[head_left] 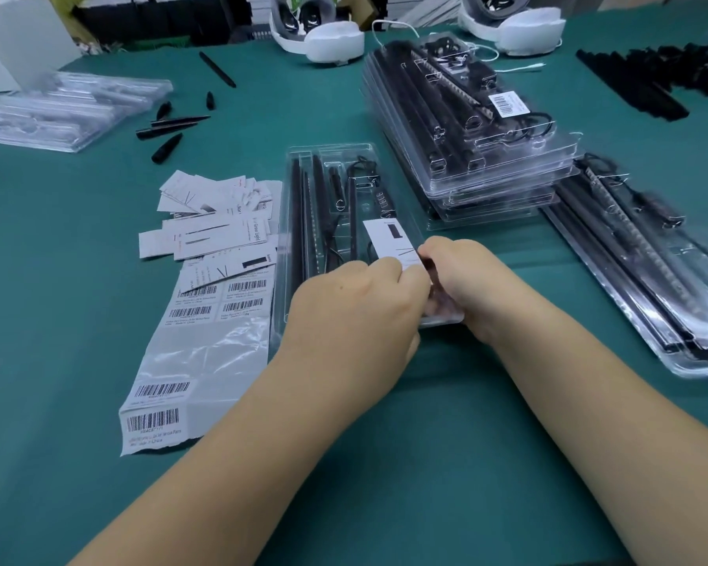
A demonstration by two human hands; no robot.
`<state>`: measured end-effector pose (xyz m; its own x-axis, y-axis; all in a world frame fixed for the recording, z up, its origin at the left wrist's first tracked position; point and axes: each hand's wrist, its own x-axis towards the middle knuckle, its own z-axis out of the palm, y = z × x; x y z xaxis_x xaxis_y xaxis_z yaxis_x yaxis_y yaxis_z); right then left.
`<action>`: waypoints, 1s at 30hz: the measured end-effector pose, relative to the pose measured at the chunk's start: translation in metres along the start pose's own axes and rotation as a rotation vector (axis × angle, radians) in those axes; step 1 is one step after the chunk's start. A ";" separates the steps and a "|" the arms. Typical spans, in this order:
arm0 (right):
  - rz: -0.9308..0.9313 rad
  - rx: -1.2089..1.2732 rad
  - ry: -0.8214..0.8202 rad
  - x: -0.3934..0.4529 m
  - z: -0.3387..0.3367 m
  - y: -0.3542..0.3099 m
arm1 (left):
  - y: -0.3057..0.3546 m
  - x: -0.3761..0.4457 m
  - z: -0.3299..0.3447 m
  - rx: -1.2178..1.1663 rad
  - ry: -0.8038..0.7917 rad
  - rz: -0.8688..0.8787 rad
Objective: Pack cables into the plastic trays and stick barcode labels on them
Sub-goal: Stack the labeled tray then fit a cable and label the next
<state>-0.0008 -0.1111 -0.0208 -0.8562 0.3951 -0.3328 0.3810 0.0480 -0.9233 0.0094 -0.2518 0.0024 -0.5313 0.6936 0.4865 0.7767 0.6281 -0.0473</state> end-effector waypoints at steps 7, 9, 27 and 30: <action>0.030 0.017 -0.017 -0.003 -0.006 -0.003 | -0.002 -0.001 0.003 0.046 0.094 0.128; 0.027 0.021 -0.036 -0.004 -0.006 -0.004 | -0.003 -0.001 0.004 0.033 0.103 0.152; -0.032 -0.022 -0.002 0.004 -0.008 0.002 | -0.002 0.002 0.010 0.022 0.105 0.099; -0.049 -0.126 0.026 0.004 -0.006 0.003 | -0.003 0.001 0.007 -0.001 0.049 0.098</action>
<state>-0.0015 -0.1038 -0.0240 -0.8662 0.4130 -0.2813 0.3811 0.1820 -0.9064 0.0041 -0.2503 -0.0028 -0.4356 0.7336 0.5216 0.8245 0.5576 -0.0957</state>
